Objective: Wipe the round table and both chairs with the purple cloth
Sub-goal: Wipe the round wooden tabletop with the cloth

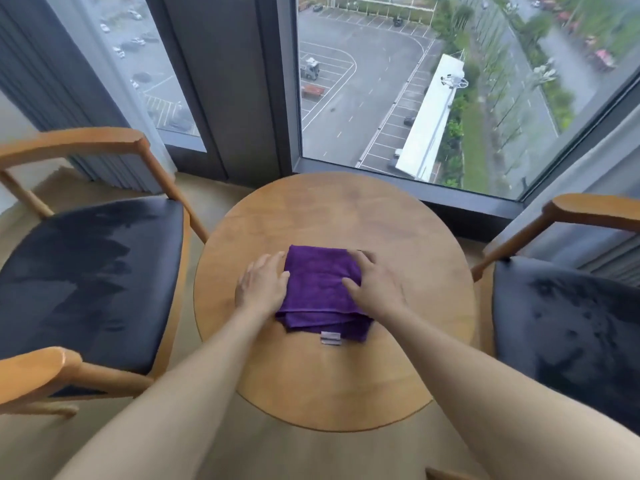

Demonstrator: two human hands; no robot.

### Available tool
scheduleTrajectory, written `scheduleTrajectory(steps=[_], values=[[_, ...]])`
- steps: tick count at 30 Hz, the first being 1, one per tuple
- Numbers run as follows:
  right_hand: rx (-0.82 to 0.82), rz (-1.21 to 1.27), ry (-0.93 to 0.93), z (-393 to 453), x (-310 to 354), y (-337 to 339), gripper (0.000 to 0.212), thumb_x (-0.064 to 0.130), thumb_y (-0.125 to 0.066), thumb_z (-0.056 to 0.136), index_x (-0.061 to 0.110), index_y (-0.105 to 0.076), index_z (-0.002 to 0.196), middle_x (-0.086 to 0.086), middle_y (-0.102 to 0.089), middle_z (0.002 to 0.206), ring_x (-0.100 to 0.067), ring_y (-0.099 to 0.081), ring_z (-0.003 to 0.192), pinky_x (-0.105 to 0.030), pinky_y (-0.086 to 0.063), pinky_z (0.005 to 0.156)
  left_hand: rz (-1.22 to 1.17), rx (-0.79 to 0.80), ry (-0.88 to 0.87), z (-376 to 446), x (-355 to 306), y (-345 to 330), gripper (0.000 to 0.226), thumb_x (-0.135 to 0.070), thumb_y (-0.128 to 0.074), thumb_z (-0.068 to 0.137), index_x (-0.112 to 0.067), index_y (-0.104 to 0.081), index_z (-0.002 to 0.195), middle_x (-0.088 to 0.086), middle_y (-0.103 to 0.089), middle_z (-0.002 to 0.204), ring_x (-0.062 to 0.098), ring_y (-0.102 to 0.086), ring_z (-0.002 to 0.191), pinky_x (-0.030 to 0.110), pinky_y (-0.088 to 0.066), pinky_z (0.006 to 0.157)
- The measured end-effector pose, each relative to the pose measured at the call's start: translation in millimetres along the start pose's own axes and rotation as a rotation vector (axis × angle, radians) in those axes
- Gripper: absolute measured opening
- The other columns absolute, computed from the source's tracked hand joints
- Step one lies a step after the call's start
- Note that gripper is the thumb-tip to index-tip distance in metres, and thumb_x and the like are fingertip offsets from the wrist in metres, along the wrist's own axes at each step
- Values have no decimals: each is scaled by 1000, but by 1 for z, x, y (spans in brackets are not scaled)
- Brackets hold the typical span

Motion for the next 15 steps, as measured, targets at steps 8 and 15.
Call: scheduleTrajectory(steps=[8,15], values=[[-37,-328,121,32,21,-113,81,86,-17,82,53,0,153,1,5,168,-27,14,153,-65,13,114,212,-168,-205,24,69,-40,48,-30,-40,105,-27,-38,153,-1,-29,163,18,-22,151,38,-11,123],[-102,-378,-151,99,-35,-72,85,91,-8,75,56,2,152,4,4,168,-24,11,154,-73,5,112,271,-104,-234,21,77,-40,56,-44,-31,105,-32,-20,159,-7,-10,167,11,-4,154,38,1,125]])
Point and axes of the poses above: each hand's wrist, its own z-axis towards the middle knuckle, its own y-axis out of the back of the hand, x = y × z, the point moved 2 cm from there along z, towards the middle knuckle
